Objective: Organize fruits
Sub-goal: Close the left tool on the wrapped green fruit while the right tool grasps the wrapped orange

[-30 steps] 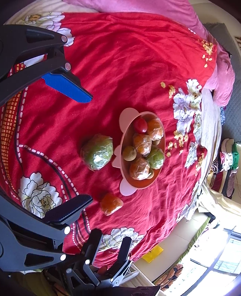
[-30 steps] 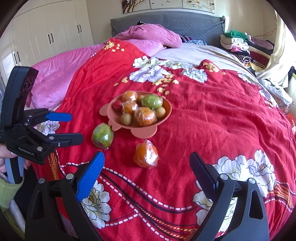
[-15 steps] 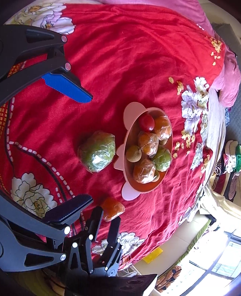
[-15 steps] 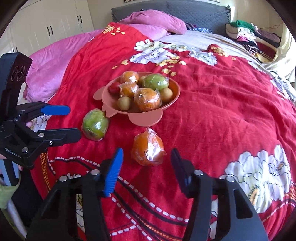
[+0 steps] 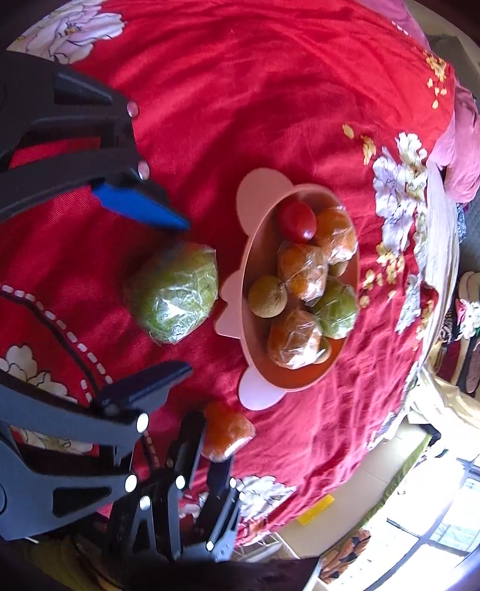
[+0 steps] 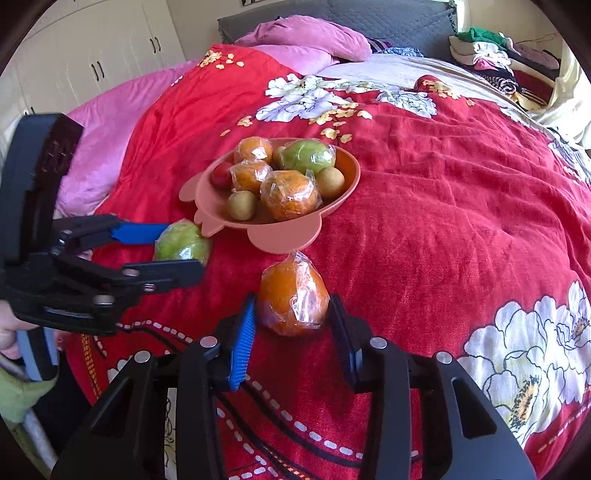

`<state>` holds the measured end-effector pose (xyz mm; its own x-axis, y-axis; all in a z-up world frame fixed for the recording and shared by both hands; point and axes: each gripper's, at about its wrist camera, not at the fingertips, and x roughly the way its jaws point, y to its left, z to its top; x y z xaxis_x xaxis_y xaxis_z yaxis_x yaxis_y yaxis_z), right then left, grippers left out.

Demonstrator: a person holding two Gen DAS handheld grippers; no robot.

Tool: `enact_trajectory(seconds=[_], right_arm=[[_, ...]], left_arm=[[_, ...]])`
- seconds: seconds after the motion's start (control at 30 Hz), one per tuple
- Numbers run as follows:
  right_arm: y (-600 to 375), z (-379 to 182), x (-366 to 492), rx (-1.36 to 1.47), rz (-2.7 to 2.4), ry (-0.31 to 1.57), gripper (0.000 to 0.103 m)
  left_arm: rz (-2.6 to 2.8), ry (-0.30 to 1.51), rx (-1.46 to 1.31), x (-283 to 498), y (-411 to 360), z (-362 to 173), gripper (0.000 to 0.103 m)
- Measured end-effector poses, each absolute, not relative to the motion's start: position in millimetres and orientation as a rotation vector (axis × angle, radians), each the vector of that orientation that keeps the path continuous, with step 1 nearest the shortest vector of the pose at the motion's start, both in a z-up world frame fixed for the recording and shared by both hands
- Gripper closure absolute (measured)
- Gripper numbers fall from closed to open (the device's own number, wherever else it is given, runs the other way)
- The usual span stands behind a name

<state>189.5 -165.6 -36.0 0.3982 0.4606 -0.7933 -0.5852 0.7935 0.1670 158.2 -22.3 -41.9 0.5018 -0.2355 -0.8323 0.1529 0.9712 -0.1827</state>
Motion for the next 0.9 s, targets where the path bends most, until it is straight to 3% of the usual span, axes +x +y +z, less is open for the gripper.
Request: enact_trajectory(seconds=[0.33, 0.9], right_arm=[[-168, -31, 189, -0.117, 0.681, 0.945, 0.067], [-171, 2, 188, -0.087, 0.704, 0.883, 0.067]], left_arm=[[-0.260, 1.021, -0.090, 165, -16, -48, 0.061], [-0.293, 0.958, -0.146, 151, -3, -11, 0.061]])
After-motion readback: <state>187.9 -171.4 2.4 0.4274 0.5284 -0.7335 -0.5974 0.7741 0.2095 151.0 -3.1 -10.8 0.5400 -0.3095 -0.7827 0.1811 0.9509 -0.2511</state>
